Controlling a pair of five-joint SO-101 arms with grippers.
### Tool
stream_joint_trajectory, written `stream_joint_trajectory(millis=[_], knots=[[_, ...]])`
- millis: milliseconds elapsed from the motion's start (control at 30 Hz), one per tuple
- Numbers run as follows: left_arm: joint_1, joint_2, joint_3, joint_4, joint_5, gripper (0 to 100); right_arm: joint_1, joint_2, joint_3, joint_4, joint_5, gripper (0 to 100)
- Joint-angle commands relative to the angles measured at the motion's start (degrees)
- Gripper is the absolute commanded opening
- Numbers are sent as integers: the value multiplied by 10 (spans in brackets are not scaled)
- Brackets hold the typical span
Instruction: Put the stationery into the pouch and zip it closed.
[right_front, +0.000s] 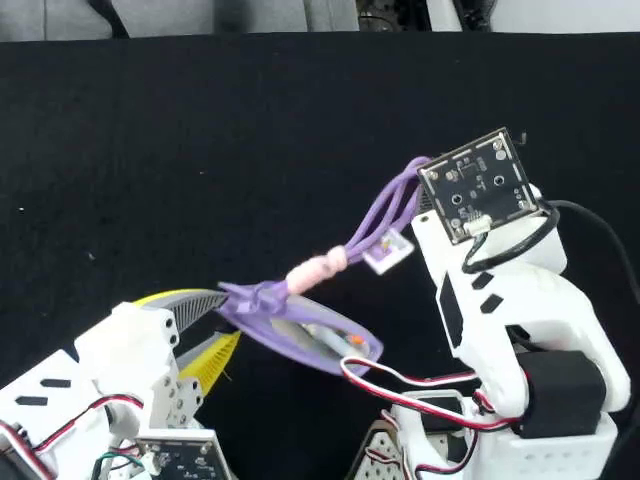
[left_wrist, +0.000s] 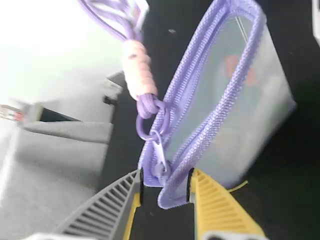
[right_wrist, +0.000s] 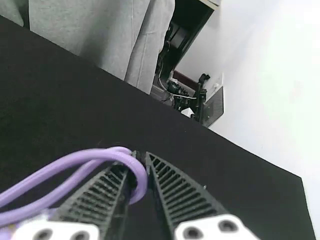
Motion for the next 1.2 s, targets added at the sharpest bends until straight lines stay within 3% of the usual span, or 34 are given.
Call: stream_joint_trajectory(millis=[0, 133, 300, 800, 867, 1067, 1167], knots=[[-1, 10, -26, -40, 1, 167, 4, -5, -7, -5, 6, 11], [-1, 10, -21, -41, 1, 182, 4, -5, -7, -4, 6, 11], [-1, 10, -16, -37, -1, 275, 4, -5, -7, -4, 6, 11], [-1, 11, 102, -97, -4, 270, 5, -68, -3, 12, 25, 11], [-1, 11, 108, -98, -4, 242, 7, -68, -3, 12, 25, 11], [-1, 10, 97, -95, -4, 21, 8, -68, -3, 11, 25, 11], [-7, 10, 79, -94, -3, 53, 21, -67, -3, 7, 23, 11]])
